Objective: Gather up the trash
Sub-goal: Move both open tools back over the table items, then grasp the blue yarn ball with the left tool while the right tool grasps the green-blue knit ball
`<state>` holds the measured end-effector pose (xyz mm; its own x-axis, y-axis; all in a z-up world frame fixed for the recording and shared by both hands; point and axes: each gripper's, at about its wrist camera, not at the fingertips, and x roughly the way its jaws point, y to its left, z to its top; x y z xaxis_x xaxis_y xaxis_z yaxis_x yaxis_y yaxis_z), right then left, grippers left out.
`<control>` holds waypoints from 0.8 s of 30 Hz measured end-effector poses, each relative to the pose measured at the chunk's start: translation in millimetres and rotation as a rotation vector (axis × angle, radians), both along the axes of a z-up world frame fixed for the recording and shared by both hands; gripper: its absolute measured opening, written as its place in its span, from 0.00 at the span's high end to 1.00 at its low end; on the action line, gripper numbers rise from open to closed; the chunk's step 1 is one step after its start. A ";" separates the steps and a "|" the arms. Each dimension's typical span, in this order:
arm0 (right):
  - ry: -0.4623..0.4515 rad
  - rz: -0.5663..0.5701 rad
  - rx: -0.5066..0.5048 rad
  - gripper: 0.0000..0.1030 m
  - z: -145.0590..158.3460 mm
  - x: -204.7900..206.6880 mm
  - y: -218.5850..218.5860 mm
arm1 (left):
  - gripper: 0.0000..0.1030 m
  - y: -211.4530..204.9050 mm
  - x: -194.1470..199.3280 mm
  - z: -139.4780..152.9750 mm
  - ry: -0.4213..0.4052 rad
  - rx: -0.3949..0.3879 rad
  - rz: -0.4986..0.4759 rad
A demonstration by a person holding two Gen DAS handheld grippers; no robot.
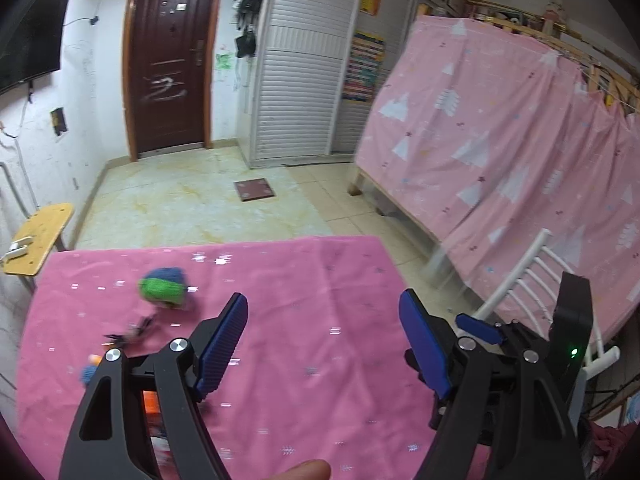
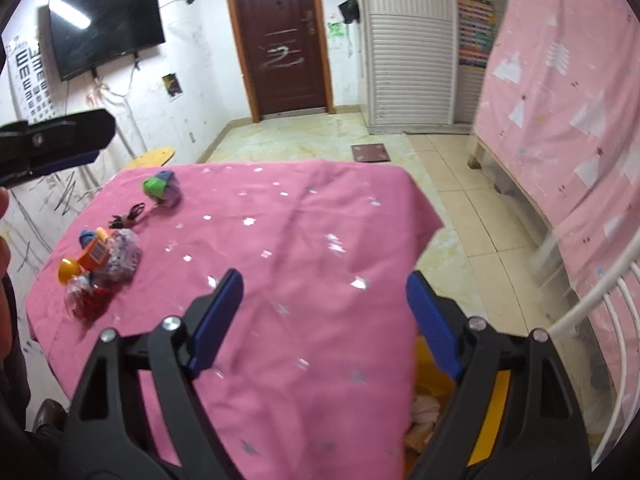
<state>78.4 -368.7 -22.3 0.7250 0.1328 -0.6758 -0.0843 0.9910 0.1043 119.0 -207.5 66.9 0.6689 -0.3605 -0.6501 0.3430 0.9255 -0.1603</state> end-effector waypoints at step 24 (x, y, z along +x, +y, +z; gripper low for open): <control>0.026 0.176 -0.046 0.22 9.0 79.6 131.6 | 0.31 185.0 37.5 -43.4 0.041 0.083 0.243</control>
<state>158.1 -237.1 -13.3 0.6758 0.2247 -0.7020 -0.2547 0.9649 0.0636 156.5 -22.6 23.5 0.7017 -0.1365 -0.6993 0.1038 0.9906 -0.0892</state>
